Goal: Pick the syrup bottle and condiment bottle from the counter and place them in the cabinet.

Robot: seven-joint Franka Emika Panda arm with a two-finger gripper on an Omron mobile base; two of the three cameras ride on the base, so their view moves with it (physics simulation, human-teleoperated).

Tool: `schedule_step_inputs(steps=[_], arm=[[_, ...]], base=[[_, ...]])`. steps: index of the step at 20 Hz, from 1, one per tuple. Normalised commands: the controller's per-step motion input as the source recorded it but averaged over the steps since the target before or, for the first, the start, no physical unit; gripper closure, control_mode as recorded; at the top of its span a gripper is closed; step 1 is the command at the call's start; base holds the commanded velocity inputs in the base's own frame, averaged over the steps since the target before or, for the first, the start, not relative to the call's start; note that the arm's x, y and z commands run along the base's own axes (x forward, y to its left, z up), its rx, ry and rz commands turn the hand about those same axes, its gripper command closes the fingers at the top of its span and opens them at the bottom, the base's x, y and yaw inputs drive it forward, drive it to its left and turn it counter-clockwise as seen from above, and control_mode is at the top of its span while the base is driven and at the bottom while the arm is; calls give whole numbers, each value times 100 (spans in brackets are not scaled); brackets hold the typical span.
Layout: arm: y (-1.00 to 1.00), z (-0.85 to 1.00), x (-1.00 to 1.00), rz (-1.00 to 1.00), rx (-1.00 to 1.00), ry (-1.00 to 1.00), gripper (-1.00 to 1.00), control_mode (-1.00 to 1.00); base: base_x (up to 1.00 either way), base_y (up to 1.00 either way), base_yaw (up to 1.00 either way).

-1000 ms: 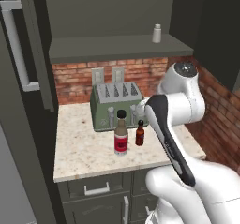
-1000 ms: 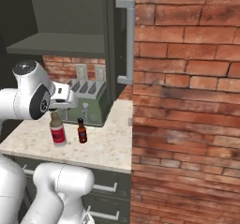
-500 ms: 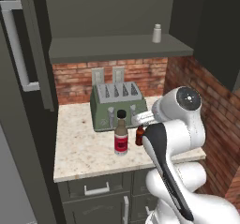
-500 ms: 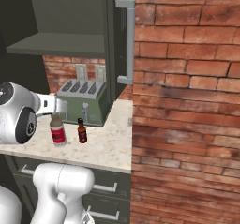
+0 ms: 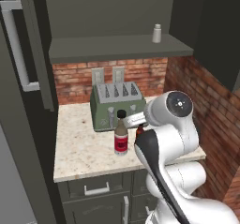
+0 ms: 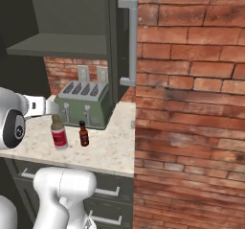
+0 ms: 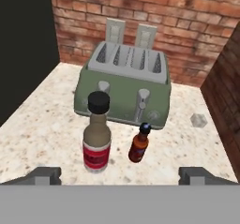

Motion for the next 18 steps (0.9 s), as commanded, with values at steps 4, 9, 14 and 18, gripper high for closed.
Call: schedule_step_inputs(steps=[4,9,14,18], arm=[[11,-16,3,0,0,-3,-100,-100],[4,-5,3,0,0,0,-100,-100],[-1,-4,0,0,1,-2,-100,-100],[5,-21,15,0,0,3,-100,-100]], base=[[0,0,0],[0,0,0],[0,0,0],[0,0,0]])
